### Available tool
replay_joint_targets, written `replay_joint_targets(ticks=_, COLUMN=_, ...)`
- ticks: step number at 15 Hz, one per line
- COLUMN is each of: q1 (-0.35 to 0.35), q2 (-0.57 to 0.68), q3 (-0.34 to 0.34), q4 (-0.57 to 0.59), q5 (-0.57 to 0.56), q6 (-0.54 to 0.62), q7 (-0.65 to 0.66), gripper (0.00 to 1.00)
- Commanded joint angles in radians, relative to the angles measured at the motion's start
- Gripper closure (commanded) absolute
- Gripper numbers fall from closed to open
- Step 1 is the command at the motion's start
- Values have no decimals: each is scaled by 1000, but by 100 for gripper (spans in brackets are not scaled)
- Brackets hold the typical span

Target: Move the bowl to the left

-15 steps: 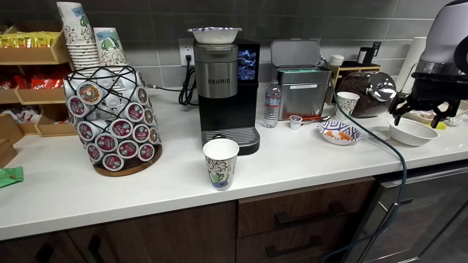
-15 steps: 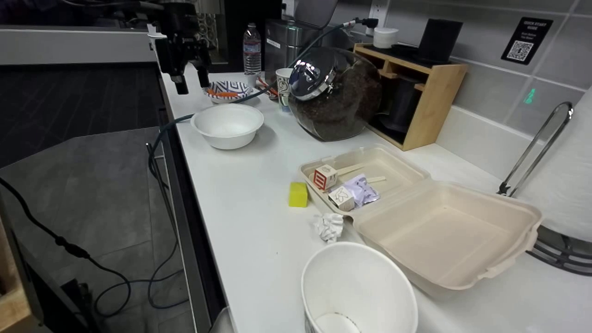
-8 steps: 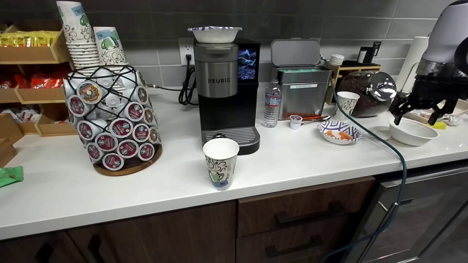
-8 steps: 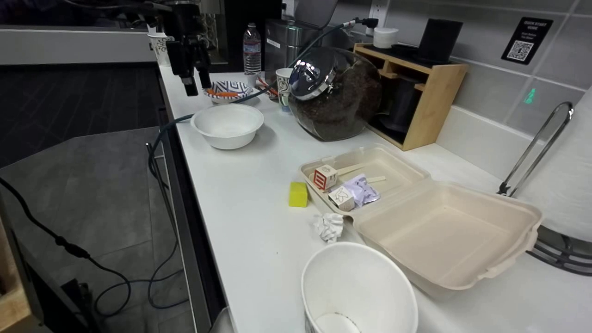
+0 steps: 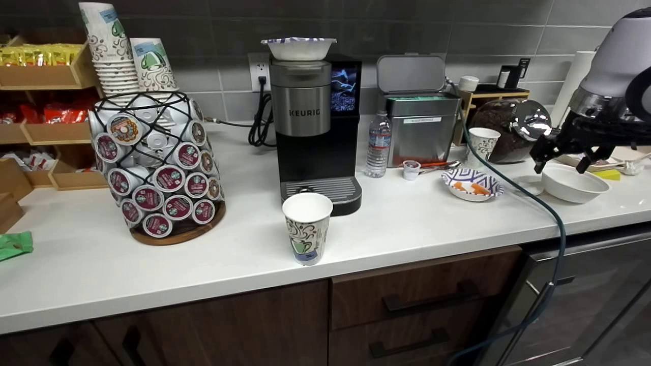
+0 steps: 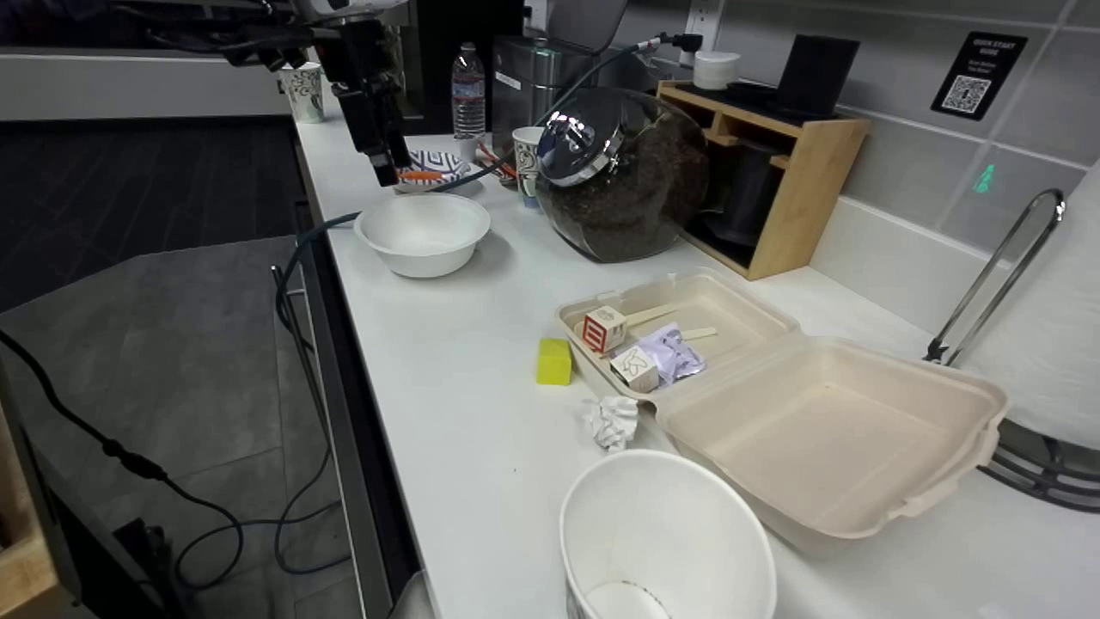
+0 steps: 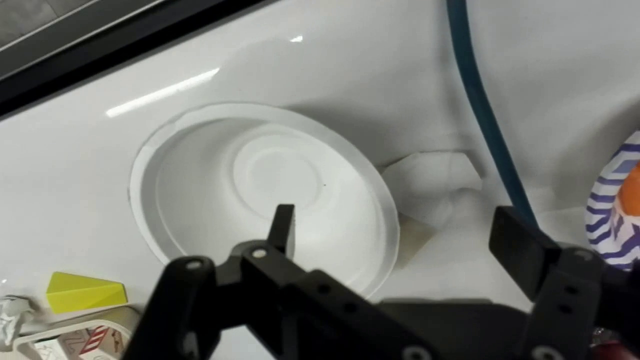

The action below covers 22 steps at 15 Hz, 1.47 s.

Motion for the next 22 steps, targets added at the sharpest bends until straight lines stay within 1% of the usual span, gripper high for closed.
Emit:
replay_joint_targets(ticks=1, q1=17, q2=61, q3=-35, q4=-3, q5=-18, q6=86, q7=-61, gripper=0)
replay_joint_targets(ticks=2, q1=19, q2=73, q3=-45, q4=0, q5=-29, q6=93, q7=-68, gripper=0)
replay_joint_targets(ticks=3, q1=21, q2=85, q3=-54, q4=0, q5=-24, q6=103, q7=-79, gripper=5)
replay_joint_targets(ticks=4, q1=25, q2=95, q3=-65, q4=2, q5=-29, q6=107, q7=-80, gripper=26)
replay_joint_targets(ticks=5, q1=31, q2=99, q3=-77, q4=1, q5=-36, q6=109, q7=-79, gripper=30)
replay_joint_targets(ticks=7, q1=42, q2=99, q3=-97, q4=0, q5=-48, q6=114, q7=-75, gripper=47)
replay_joint_targets(ticks=10, q1=57, q2=75, q3=-115, q4=-3, q5=-71, q6=105, q7=-70, gripper=70)
replay_joint_targets(ticks=12, q1=64, q2=50, q3=-117, q4=-4, q5=-81, q6=101, q7=-76, gripper=85)
replay_joint_targets(ticks=14, q1=68, q2=28, q3=-105, q4=-9, q5=-64, q6=104, q7=-101, gripper=99)
replay_joint_targets(ticks=16, q1=77, q2=-2, q3=-97, q4=-13, q5=-89, q6=100, q7=-99, gripper=100)
replay_joint_targets(ticks=17, q1=83, q2=-35, q3=-90, q4=-17, q5=-103, q6=95, q7=-104, gripper=98)
replay_joint_targets(ticks=18, q1=87, q2=-57, q3=-82, q4=-16, q5=-130, q6=86, q7=-98, gripper=98)
replay_joint_targets(ticks=20, q1=87, q2=-96, q3=-55, q4=-17, q5=-141, q6=82, q7=-112, gripper=98)
replay_joint_targets(ticks=21, q1=93, q2=-138, q3=-34, q4=-27, q5=-141, q6=88, q7=-130, gripper=98)
replay_joint_targets(ticks=22, q1=97, q2=-172, q3=-9, q4=-28, q5=-168, q6=84, q7=-126, gripper=98)
